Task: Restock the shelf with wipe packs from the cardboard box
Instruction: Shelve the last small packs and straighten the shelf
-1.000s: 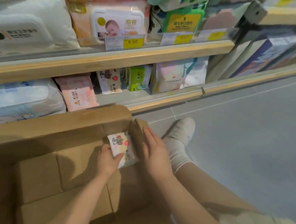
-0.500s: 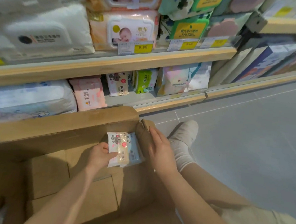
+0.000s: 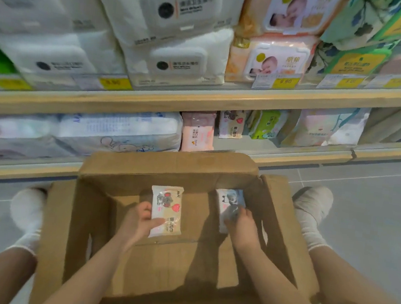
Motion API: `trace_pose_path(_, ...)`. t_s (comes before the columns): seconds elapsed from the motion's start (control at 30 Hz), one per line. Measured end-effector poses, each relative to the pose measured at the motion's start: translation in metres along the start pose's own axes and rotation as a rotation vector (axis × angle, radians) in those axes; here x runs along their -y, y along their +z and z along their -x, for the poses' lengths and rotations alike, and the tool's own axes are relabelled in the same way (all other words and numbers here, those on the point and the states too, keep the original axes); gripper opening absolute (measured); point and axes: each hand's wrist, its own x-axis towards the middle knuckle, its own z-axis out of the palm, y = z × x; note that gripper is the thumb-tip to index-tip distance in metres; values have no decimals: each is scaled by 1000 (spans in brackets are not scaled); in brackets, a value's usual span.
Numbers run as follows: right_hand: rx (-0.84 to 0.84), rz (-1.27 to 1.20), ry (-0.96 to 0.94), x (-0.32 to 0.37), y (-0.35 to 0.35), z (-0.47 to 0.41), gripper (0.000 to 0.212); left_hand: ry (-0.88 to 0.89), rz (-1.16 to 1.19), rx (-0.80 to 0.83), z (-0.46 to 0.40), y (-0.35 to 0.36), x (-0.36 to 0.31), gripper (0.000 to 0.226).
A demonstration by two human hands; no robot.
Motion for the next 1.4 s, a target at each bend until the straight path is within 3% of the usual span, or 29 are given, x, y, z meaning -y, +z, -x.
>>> trace_pose_path(0.17, -68, 78, 101, -2, 23, -32, 72, -4, -3, -17, -8, -4, 3, 26)
trace_pose_path(0.3, -121, 91, 120, -4, 32, -41, 71, -23, -39, -9, -15, -1, 7, 25)
trace_pose_path(0.37, -129, 63, 127, -2, 31, -42, 67, -14, -34, -11, -16, 2, 7, 25)
trace_pose_path(0.5, -112, -71, 83, 5, 13, -36, 40, 34, -3, -9, -10, 6, -3, 22)
trace_pose_path(0.73, -118, -194, -64, 27, -48, -4, 11, 248, 196, -29, 11, 10, -52, 18)
trace_pose_path(0.87, -113, -295, -190, 44, -98, 9, 18, 362, 189, -58, 8, 7, -84, 19)
trace_pose_path(1.07, -252, -327, -325, 78, -145, -9, 21, 435, 28, -110, -13, 4, -116, 18)
trace_pose_path(1.4, -217, -287, -315, 107, -127, -90, 20, 383, 105, -157, -34, 10, -107, 20)
